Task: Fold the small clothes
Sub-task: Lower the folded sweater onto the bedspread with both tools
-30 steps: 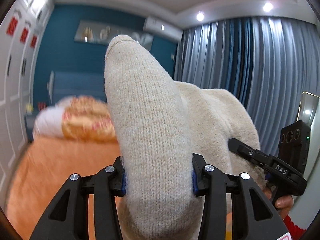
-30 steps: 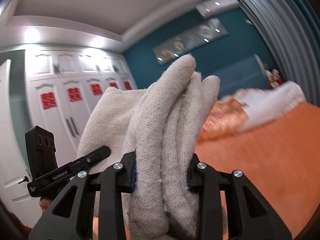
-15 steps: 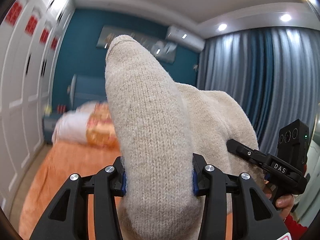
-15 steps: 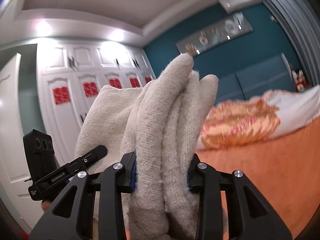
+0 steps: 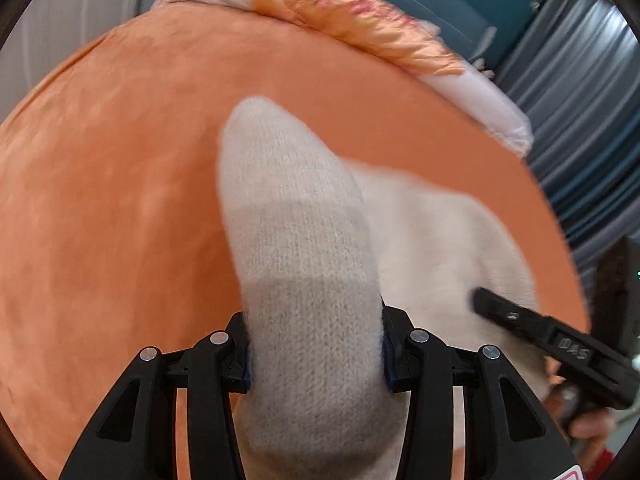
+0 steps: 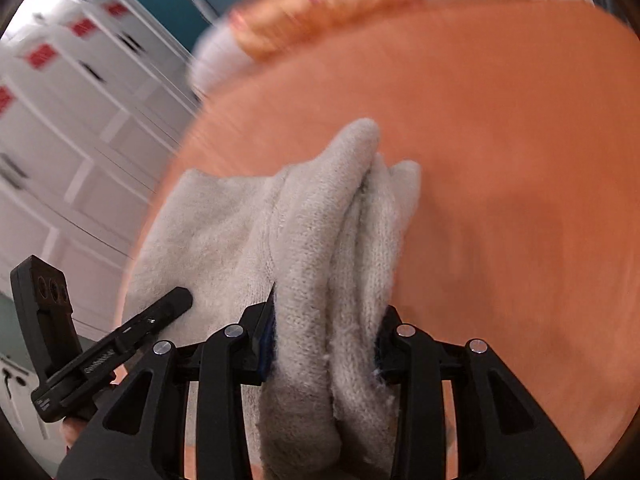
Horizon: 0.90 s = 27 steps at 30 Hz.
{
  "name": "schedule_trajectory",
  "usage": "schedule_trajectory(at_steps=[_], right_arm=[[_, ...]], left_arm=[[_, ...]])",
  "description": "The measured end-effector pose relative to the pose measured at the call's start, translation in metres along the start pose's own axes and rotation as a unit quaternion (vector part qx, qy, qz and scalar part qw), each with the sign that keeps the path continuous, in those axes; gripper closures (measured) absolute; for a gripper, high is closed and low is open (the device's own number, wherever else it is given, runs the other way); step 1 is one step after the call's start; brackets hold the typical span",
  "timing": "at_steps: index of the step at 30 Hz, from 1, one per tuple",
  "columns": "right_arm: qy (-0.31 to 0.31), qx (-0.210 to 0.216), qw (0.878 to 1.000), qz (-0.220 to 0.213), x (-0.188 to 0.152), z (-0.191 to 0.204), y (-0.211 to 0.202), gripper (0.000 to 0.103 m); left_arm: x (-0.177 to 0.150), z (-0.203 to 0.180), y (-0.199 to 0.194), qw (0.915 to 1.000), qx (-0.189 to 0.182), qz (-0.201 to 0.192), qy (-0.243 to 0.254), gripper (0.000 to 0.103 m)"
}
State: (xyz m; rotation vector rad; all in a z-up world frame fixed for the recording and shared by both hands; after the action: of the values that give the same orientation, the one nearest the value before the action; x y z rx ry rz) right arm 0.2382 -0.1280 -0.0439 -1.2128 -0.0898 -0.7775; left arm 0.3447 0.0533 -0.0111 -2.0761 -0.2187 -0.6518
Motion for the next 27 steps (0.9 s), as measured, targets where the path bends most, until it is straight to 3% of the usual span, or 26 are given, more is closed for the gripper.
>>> schedule_trajectory(at_steps=[2,4,8,15,17,18,19,21,24,27], right_arm=[[0.018,0.025,1.0,0.006,-0.002,-0.009,0.002,0.068],[0.024,0.041,0.999,0.008,0.002,-0.01,-0.003,0.068],[-0.002,0.055,0.998,-0.029,0.005,0.005,-0.026,0.069],[0.016,0.054,0.997,-0.056,0.017,-0.005,-0.023,0.069],[0.009,0.031,0.999,-0.021,0.017,-0.013,0.002,0.062],[0.008,0.005,1.0,0.011,0.013,-0.021,0.017,0.059],[0.022,0.012,1.0,0.014,0.01,-0.031,0.019,0.05],[0.041,0.029,0.999,0.005,0.008,-0.039,0.003,0.05],[0.031,0.004,0.999,-0.021,0.001,-0.042,-0.034,0.05],[0.005,0.005,0.999,-0.046,-0.009,-0.035,-0.065,0.055]], left_arm=[[0.001,0.009,-0.007,0.9989,-0.037,-0.015,-0.024,0.06],[0.0,0.003,-0.018,0.9985,-0.047,-0.013,-0.024,0.061],[0.001,-0.013,-0.03,0.9982,-0.045,-0.038,0.009,0.061],[0.011,-0.014,-0.023,0.9974,-0.041,-0.059,0.002,0.059],[0.008,-0.004,-0.004,0.9993,-0.01,-0.035,-0.007,0.042],[0.005,0.004,0.009,0.9997,0.016,-0.012,-0.015,0.038],[0.002,0.011,0.011,0.9994,0.014,-0.011,-0.03,0.037],[-0.001,0.016,-0.005,0.9981,-0.01,-0.03,-0.054,0.037],[-0.003,0.015,-0.04,0.9971,-0.008,-0.054,-0.053,0.041],[-0.007,0.006,-0.066,0.9972,0.019,-0.061,-0.037,0.041]])
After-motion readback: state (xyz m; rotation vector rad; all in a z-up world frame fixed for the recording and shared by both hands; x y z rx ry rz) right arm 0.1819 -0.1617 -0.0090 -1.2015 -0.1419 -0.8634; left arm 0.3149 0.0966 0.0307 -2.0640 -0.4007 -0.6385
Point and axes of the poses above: each gripper's, at about its wrist camera, not at the fingertips, and y roughly the way its jaws point, z to its left, x to its top, the point moved 2 cm from there along y, roughly the way its jaws point, and after that the axes turned 6 degrees about -x, right-handed, at the moved point
